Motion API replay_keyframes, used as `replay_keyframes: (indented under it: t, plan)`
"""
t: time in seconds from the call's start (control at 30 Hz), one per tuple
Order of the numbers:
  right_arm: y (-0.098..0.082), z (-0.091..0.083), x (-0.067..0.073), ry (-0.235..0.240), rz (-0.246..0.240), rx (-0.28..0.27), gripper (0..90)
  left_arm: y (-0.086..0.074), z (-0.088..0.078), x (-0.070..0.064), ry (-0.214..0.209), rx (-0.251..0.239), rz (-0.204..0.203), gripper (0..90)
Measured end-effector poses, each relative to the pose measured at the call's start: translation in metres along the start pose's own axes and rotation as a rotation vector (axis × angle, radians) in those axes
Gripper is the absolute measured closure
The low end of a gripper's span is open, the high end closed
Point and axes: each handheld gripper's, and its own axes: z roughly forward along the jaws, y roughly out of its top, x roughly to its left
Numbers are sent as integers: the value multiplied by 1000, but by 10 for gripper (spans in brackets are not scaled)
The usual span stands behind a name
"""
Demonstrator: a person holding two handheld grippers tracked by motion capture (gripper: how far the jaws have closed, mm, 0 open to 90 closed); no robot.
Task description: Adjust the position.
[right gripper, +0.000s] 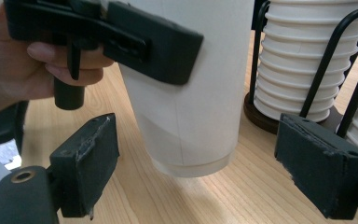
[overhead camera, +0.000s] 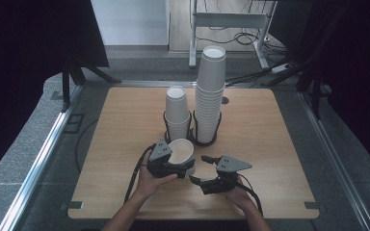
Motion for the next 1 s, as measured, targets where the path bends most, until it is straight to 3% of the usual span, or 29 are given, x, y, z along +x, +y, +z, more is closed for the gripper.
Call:
replay_keyframes:
  t: [0.03,0.3,0.77,1.0]
  plan:
    - [0,1,2,-5,-10,11,135,0,1,-3,24,24,32,123]
    - [-1,8,8,-18,-47,51,134,0,3,-12,68,73,121,122]
    - [-4,18,16,-4,-79,74,136,-2,8,-19,53,110,164,120]
    - [-5,25,18,-36,-104,101,136,-3,12,-23,45,140,207,119]
